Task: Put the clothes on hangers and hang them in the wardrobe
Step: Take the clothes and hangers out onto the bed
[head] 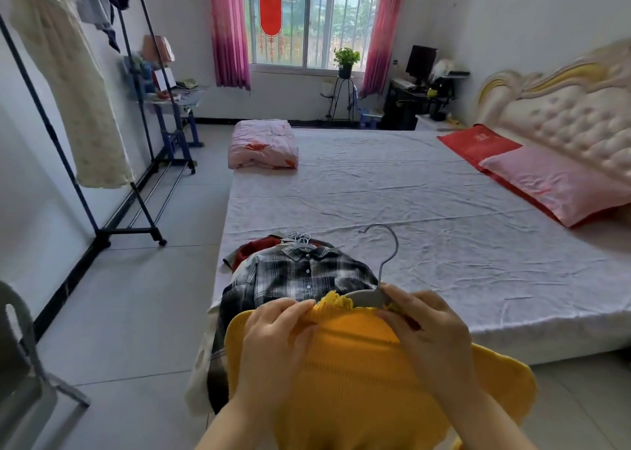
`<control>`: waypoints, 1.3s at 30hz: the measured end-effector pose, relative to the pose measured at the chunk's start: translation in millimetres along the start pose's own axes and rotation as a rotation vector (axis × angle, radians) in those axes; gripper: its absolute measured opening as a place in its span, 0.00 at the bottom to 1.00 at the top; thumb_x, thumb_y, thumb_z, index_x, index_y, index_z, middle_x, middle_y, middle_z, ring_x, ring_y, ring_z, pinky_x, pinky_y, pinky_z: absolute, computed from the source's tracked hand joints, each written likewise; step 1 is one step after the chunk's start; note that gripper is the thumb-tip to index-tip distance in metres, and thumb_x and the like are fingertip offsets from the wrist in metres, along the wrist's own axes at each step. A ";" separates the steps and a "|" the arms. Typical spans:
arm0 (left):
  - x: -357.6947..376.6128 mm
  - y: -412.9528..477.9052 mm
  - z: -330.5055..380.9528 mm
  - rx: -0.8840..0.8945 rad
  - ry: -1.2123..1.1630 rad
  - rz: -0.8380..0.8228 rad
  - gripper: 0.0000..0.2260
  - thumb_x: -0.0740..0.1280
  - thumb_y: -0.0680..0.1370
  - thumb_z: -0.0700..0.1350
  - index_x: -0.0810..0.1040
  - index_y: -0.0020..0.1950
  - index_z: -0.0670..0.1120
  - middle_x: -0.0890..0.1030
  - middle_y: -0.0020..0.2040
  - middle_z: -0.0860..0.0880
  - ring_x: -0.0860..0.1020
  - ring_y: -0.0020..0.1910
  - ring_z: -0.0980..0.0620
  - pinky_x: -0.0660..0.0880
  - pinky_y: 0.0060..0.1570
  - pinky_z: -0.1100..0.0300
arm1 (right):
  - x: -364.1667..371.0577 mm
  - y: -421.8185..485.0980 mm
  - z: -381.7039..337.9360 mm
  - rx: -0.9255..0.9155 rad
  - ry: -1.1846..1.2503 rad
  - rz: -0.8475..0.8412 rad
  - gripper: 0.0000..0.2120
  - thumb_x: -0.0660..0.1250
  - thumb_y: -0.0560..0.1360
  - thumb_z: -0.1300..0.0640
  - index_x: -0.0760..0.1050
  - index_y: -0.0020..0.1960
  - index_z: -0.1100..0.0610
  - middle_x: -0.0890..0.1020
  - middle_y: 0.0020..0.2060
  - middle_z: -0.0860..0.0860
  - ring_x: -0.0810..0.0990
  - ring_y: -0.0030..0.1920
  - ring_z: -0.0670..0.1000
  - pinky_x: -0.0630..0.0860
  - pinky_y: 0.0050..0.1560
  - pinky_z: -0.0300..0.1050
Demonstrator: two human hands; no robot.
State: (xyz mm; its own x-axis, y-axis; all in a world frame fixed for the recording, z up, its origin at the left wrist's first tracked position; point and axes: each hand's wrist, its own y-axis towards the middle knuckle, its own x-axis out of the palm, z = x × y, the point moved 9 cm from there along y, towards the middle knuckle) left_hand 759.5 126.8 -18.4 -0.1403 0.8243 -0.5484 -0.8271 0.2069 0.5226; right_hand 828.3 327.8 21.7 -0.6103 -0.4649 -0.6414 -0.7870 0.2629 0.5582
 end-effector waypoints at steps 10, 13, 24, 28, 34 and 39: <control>59.3 128.3 -88.2 -0.067 0.082 -0.022 0.16 0.76 0.67 0.38 0.82 0.53 0.47 0.81 0.49 0.49 0.77 0.49 0.49 0.77 0.50 0.44 | 111.3 134.6 63.0 0.032 0.109 -0.083 0.19 0.76 0.64 0.56 0.80 0.54 0.49 0.76 0.39 0.40 0.74 0.37 0.35 0.66 0.42 0.17; 78.0 155.9 -111.5 -0.113 0.115 -0.027 0.16 0.76 0.67 0.37 0.82 0.53 0.46 0.82 0.48 0.49 0.77 0.48 0.50 0.76 0.51 0.45 | 148.4 169.7 82.8 0.015 0.140 -0.132 0.19 0.77 0.63 0.59 0.82 0.53 0.52 0.78 0.40 0.43 0.77 0.38 0.40 0.69 0.41 0.20; 175.4 262.5 -214.3 -0.445 0.340 -0.172 0.24 0.65 0.76 0.50 0.65 0.71 0.53 0.66 0.71 0.52 0.61 0.71 0.52 0.58 0.71 0.56 | 332.6 317.6 194.6 0.084 0.033 -0.589 0.25 0.68 0.74 0.49 0.68 0.69 0.48 0.74 0.58 0.50 0.75 0.57 0.51 0.72 0.49 0.39; 205.9 271.5 -242.1 -0.552 0.351 -0.228 0.25 0.65 0.76 0.50 0.63 0.72 0.53 0.65 0.71 0.53 0.61 0.71 0.53 0.58 0.71 0.55 | 391.9 339.8 232.4 0.154 -0.034 -0.801 0.24 0.67 0.75 0.50 0.67 0.69 0.52 0.69 0.65 0.54 0.70 0.63 0.53 0.68 0.60 0.44; 213.5 262.8 -262.2 -0.655 0.387 -0.250 0.25 0.64 0.76 0.50 0.63 0.72 0.50 0.65 0.71 0.51 0.62 0.70 0.53 0.58 0.71 0.57 | 413.0 298.8 251.6 0.126 -0.061 -0.944 0.21 0.65 0.76 0.49 0.69 0.67 0.51 0.71 0.64 0.52 0.73 0.60 0.51 0.70 0.58 0.43; 189.1 262.3 -265.5 -0.686 0.411 -0.162 0.23 0.65 0.76 0.48 0.67 0.70 0.50 0.70 0.67 0.52 0.67 0.67 0.53 0.62 0.68 0.58 | 426.7 281.8 231.7 0.043 -0.053 -1.042 0.22 0.64 0.76 0.47 0.67 0.68 0.50 0.68 0.66 0.48 0.71 0.63 0.47 0.68 0.59 0.38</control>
State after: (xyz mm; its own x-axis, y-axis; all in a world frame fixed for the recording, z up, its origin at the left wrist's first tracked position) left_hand 371.5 197.0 -158.5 -0.0680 0.5251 -0.8483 -0.9848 -0.1715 -0.0272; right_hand 325.0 399.4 -216.6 0.3700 -0.4415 -0.8174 -0.9280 -0.2170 -0.3029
